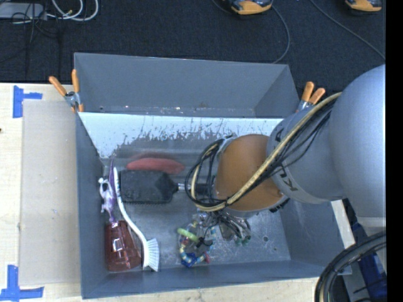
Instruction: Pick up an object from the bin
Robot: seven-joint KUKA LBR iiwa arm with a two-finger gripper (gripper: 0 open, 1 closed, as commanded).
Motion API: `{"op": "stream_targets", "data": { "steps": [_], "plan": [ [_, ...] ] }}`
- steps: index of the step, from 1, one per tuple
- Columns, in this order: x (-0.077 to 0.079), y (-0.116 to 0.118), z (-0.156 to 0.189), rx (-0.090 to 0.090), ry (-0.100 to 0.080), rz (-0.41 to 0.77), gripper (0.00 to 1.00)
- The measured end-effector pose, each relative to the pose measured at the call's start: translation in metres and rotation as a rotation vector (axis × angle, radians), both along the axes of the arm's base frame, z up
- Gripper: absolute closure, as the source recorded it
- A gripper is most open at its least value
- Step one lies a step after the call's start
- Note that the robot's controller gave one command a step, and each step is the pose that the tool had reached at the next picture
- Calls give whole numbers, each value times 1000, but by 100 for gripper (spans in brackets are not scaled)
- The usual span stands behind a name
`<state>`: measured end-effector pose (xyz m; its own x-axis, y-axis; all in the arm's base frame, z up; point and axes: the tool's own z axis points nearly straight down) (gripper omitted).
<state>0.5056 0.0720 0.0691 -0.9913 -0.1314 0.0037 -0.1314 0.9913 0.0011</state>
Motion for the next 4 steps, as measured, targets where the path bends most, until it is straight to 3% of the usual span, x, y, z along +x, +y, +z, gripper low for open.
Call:
{"op": "stream_targets", "data": {
  "steps": [4],
  "plan": [
    [0, 0, 0, 0, 0, -1, 100]
  ]
}}
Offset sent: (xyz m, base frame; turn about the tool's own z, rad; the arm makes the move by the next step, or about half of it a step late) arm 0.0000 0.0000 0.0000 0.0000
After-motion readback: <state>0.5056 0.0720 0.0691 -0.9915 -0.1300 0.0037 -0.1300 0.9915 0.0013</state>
